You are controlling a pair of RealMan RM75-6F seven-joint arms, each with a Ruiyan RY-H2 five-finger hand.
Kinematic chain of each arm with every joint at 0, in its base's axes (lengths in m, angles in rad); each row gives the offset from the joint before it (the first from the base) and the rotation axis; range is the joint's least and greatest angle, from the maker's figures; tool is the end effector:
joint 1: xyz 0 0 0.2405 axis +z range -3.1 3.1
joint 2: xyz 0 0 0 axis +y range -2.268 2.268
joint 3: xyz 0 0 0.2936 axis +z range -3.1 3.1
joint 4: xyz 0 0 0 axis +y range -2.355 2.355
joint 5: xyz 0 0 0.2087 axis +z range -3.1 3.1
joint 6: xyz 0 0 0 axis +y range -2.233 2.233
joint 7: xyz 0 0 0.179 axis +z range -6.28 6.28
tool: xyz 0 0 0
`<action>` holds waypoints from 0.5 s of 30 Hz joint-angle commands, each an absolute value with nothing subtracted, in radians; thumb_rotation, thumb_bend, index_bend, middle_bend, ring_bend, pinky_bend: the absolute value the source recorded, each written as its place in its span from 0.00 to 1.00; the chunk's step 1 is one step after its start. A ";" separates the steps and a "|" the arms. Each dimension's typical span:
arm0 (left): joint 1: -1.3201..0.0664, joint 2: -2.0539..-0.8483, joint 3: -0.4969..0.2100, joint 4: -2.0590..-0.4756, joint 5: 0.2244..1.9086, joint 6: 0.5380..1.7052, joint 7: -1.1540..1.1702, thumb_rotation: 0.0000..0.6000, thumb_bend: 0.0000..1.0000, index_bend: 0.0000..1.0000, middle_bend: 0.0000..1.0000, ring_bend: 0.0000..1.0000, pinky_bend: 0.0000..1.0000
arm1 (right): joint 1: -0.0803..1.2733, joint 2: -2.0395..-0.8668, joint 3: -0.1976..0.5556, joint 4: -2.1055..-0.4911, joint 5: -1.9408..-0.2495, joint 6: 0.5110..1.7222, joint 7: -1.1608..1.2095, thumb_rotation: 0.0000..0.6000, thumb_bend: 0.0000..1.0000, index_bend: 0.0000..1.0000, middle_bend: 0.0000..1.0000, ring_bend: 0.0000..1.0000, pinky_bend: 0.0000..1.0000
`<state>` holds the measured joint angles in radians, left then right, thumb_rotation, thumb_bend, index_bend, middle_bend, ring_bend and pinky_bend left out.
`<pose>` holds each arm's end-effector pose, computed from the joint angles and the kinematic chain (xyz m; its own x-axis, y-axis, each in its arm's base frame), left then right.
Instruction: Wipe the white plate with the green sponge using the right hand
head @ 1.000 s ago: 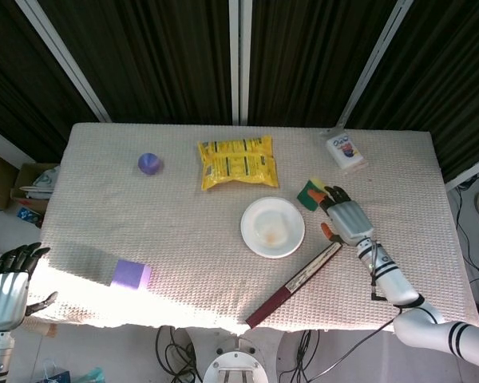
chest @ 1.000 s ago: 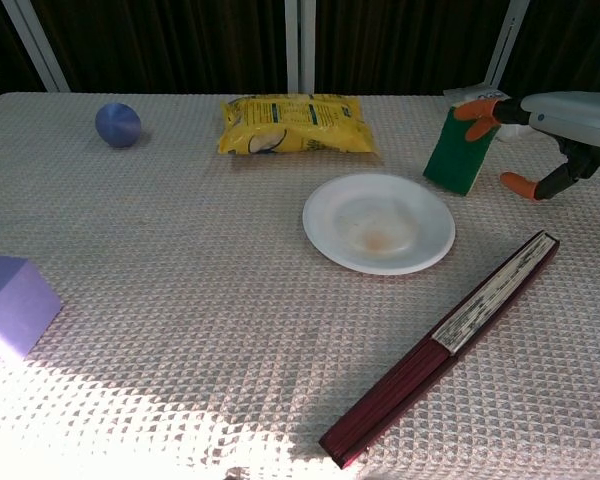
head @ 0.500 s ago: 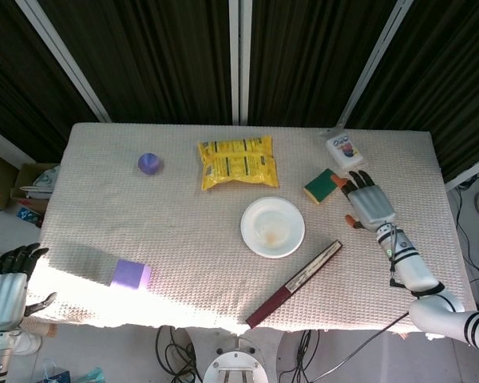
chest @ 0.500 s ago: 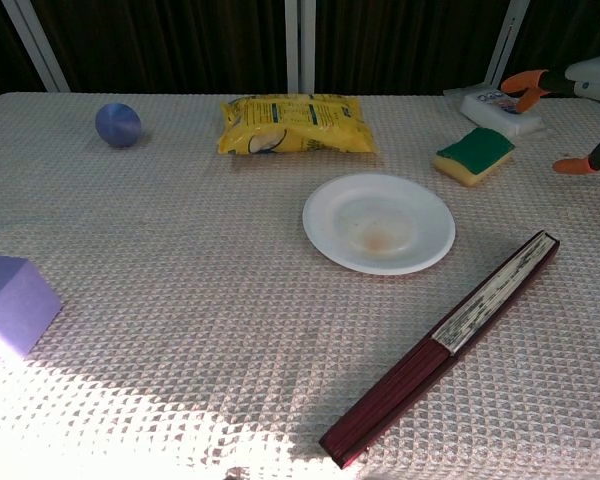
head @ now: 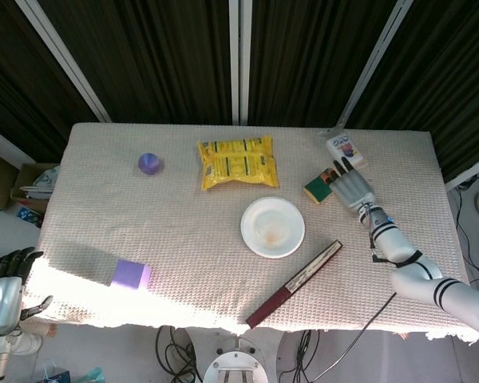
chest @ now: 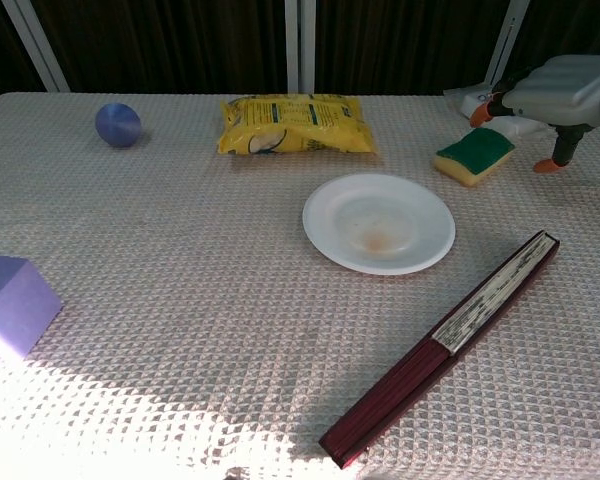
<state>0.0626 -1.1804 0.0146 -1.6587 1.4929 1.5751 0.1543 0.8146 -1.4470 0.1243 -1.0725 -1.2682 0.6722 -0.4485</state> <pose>-0.3580 0.1533 0.1555 0.4386 0.0498 0.8973 0.8876 0.1324 -0.4412 -0.2536 -0.4752 0.0280 0.8896 -0.1456 0.4329 -0.4508 -0.4321 0.7811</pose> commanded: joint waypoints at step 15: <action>0.072 -1.180 0.012 -1.654 1.476 1.573 0.145 1.00 0.12 0.20 0.14 0.12 0.15 | 0.864 -1.646 0.034 -0.735 -1.504 0.780 -0.110 1.00 0.18 0.25 0.20 0.00 0.00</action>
<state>0.0718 -1.1798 0.0123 -1.6545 1.4763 1.5725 0.1447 0.8582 -1.6267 0.0440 -0.7611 -1.4872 0.7674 -0.1325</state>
